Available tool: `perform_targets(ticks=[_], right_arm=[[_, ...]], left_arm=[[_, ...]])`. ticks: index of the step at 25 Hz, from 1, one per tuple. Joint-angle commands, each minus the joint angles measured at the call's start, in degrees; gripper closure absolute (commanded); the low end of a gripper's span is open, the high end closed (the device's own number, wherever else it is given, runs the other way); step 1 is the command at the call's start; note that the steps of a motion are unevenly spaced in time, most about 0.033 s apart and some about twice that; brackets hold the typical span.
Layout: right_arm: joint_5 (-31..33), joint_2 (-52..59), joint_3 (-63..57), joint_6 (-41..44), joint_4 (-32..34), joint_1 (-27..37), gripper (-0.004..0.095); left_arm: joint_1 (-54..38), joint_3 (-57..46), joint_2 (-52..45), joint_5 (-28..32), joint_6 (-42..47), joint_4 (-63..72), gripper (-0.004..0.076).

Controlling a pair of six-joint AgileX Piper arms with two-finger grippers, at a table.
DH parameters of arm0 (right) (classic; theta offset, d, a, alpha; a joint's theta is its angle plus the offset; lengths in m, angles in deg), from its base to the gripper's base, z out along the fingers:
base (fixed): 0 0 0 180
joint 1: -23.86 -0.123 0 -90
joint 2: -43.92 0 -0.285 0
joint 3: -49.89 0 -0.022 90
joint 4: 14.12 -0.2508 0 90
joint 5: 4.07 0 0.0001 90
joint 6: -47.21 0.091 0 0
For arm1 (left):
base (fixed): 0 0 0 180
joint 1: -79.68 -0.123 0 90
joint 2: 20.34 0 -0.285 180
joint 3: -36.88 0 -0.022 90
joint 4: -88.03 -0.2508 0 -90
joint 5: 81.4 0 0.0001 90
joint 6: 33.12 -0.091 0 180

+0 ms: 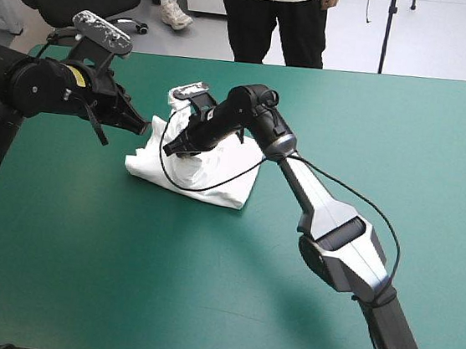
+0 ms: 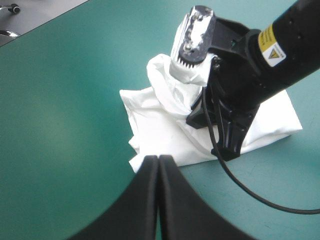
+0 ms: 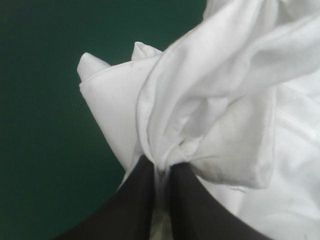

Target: Fold the cloth

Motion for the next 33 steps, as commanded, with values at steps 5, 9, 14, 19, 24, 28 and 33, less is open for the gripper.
perform_targets(ticks=[5, 9, 14, 19, 24, 28, 33], right_arm=[[-2.5, 3.2, 4.8, -9.9, -8.8, -1.8, 0.0376], [0.3, 4.6, 6.0, -5.7, -7.8, -1.2, 0.0324], [0.5, 11.5, 2.1, 0.8, -2.0, 1.0, 0.0399], [-2.1, 25.0, -24.9, 0.2, 8.1, 3.0, 0.0415], [-21.9, 36.7, -53.0, -0.8, 3.1, 8.5, 0.0416], [-28.6, 39.2, -63.3, -5.1, -5.3, 13.5, 0.0378], [-29.4, 36.1, -66.6, -12.5, -16.7, 16.7, 0.0344]], left_arm=[[0.2, 1.2, -1.7, 1.5, 0.7, -0.1, 0.0741], [0.2, 1.1, -1.7, 1.1, 0.7, -0.4, 0.0741], [0.2, 1.1, -1.7, 1.0, 0.6, -0.7, 0.0741], [0.2, 1.1, -1.7, 1.0, 0.6, -0.8, 0.0741], [0.2, 1.1, -1.7, 1.2, 0.6, -0.6, 0.0741], [0.2, 1.1, -1.7, 1.2, 0.6, -0.6, 0.0741], [0.2, 1.1, -1.7, 1.2, 0.6, -0.2, 0.0741]])
